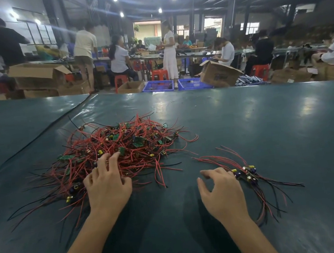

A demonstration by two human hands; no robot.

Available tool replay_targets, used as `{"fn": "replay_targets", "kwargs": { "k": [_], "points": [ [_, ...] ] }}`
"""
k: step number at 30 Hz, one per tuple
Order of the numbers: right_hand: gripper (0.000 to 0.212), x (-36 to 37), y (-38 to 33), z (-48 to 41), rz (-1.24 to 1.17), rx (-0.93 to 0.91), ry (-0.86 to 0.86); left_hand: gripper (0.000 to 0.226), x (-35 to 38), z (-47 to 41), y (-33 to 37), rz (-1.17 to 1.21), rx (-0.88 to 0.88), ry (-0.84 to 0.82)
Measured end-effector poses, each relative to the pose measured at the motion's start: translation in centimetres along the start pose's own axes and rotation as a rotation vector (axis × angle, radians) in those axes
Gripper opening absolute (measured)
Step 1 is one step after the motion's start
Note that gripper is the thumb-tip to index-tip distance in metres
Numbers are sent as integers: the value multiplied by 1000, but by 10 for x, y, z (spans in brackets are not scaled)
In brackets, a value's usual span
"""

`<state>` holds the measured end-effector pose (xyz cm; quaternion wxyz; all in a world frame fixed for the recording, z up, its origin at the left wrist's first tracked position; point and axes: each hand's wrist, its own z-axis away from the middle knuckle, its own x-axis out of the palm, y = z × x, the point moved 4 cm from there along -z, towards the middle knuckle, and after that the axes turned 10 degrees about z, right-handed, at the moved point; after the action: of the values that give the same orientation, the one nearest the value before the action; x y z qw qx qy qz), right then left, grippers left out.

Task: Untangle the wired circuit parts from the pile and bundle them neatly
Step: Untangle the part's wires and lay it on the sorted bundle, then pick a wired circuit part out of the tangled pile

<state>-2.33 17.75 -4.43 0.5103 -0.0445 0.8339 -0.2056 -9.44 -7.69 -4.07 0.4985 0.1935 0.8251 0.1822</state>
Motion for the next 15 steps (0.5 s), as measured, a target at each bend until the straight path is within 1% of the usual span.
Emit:
{"fn": "replay_targets", "kwargs": {
  "k": [2,6,8,10,12,15],
  "points": [
    [32,0,-1,1,-12,-3,4,65,-3,-2,-2,45,-22,-4],
    [31,0,-3,2,-34,-10,1,45,-4,-3,-3,285,27,11],
    [30,1,-3,3,-52,-17,1,40,-3,-1,0,326,71,21],
    [29,2,-3,3,-66,-23,1,35,-2,1,7,352,161,49],
    [28,2,-4,3,-84,-34,8,31,-5,4,18,393,290,99],
    [24,-1,-9,4,-171,-66,73,23,-12,11,35,448,471,196]
  ]
}}
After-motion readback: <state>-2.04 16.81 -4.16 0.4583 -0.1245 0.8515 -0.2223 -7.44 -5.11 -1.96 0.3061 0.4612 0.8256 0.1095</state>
